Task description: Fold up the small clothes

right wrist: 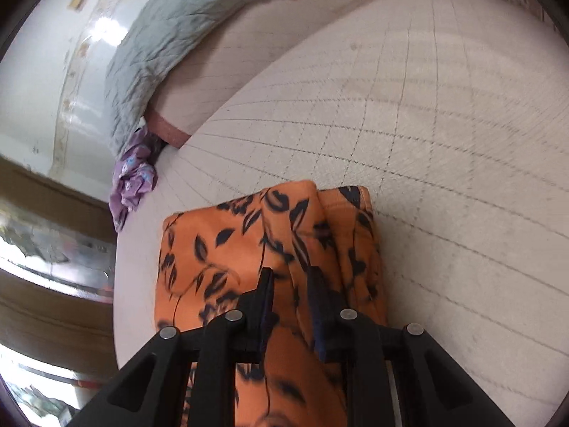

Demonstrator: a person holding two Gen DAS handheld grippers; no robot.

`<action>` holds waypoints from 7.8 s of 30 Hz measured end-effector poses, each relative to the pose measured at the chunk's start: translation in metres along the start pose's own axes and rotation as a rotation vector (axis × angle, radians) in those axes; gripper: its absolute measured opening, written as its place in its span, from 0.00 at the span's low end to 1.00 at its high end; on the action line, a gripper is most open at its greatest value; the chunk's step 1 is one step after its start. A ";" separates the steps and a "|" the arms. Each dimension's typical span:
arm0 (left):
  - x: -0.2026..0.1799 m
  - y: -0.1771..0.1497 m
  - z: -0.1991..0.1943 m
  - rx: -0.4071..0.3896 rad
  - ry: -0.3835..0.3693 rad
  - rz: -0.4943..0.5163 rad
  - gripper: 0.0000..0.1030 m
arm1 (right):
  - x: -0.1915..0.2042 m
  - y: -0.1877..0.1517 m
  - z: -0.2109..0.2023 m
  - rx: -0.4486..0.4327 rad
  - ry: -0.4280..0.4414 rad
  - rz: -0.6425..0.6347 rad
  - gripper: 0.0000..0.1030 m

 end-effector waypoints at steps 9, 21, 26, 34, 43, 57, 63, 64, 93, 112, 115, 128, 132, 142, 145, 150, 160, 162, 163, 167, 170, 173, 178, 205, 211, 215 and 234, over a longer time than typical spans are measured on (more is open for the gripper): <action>-0.003 -0.004 -0.002 0.003 0.014 -0.012 0.74 | -0.001 -0.050 -0.052 -0.012 0.027 -0.131 0.23; 0.001 -0.009 -0.003 0.007 0.003 -0.005 0.75 | -0.027 -0.095 -0.045 0.025 -0.041 -0.139 0.26; 0.006 -0.012 0.002 0.038 -0.025 -0.042 0.83 | -0.031 -0.097 -0.048 -0.009 -0.012 -0.099 0.26; -0.003 -0.002 -0.008 0.083 -0.071 -0.011 0.83 | -0.030 -0.131 -0.168 -0.304 0.194 0.035 0.28; -0.009 0.065 -0.127 -0.209 -0.182 -0.138 0.84 | -0.034 -0.149 -0.318 -0.613 0.160 -0.020 0.66; 0.008 0.071 -0.207 -0.403 -0.013 0.060 0.96 | -0.017 -0.147 -0.343 -0.663 0.085 -0.037 0.66; 0.056 0.057 -0.164 -0.365 0.137 0.033 0.96 | 0.008 -0.126 -0.298 -0.600 0.060 -0.099 0.66; 0.067 0.057 -0.155 -0.357 0.145 0.010 0.96 | 0.013 -0.121 -0.290 -0.592 0.053 -0.112 0.66; 0.120 0.058 -0.051 -0.290 0.115 -0.133 0.96 | 0.030 -0.065 -0.104 -0.319 0.044 -0.199 0.66; 0.111 0.056 -0.046 -0.277 0.107 -0.116 0.96 | 0.027 -0.066 -0.108 -0.323 0.053 -0.193 0.66; 0.110 0.056 -0.044 -0.271 0.105 -0.117 0.96 | 0.024 -0.066 -0.109 -0.322 0.052 -0.188 0.66; 0.096 0.055 -0.019 -0.215 0.081 -0.095 0.96 | -0.008 -0.054 -0.107 -0.289 0.025 -0.140 0.66; 0.088 0.057 -0.011 -0.198 0.065 -0.086 0.96 | -0.021 -0.046 -0.104 -0.272 0.037 -0.097 0.66; 0.072 0.062 0.008 -0.156 0.038 -0.051 0.96 | -0.032 -0.027 -0.071 -0.182 0.103 -0.032 0.67; 0.071 0.063 0.015 -0.142 0.036 -0.048 0.96 | -0.032 -0.027 -0.066 -0.166 0.108 -0.032 0.67; 0.068 0.062 0.019 -0.137 0.036 -0.041 0.96 | -0.030 -0.026 -0.069 -0.170 0.123 -0.031 0.69; 0.066 0.062 0.017 -0.139 0.036 -0.030 0.96 | -0.029 -0.026 -0.071 -0.171 0.123 -0.034 0.70; 0.064 0.062 0.016 -0.142 0.032 -0.027 0.96 | -0.032 -0.026 -0.070 -0.170 0.118 -0.027 0.71; 0.064 0.062 0.015 -0.145 0.025 -0.025 0.96 | -0.034 -0.026 -0.071 -0.169 0.116 -0.023 0.71; 0.059 0.063 0.011 -0.148 -0.060 -0.029 0.96 | -0.040 -0.027 -0.068 -0.155 0.111 -0.003 0.73; 0.059 0.062 0.015 -0.122 -0.181 -0.054 0.96 | -0.045 -0.029 -0.063 -0.123 0.107 0.012 0.74; 0.057 0.058 0.024 -0.068 -0.281 -0.071 0.96 | -0.050 -0.031 -0.058 -0.103 0.088 0.015 0.75; 0.056 0.052 0.036 -0.024 -0.361 -0.135 0.96 | -0.059 -0.033 -0.049 -0.067 0.072 0.018 0.76; 0.047 0.056 0.008 -0.105 -0.264 -0.072 0.47 | 0.005 -0.038 -0.004 0.026 0.240 -0.082 0.41; 0.081 0.055 -0.019 -0.148 -0.166 -0.091 0.47 | 0.040 -0.042 -0.006 0.039 0.295 -0.115 0.41; 0.099 0.049 -0.031 -0.168 -0.113 -0.099 0.47 | 0.060 -0.045 -0.010 0.047 0.330 -0.127 0.41; 0.151 0.002 0.027 0.052 -0.012 -0.228 0.66 | 0.034 -0.066 0.043 0.184 0.111 -0.062 0.62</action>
Point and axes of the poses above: each gripper's, at about its wrist camera, not at the fingertips, and z roughly the way its jaws point, x to its left, y to its top, the point moved 10 cm from there along z, roughly the way its jaws point, and after that the axes turned 5 degrees about z, right-handed, at the moved point
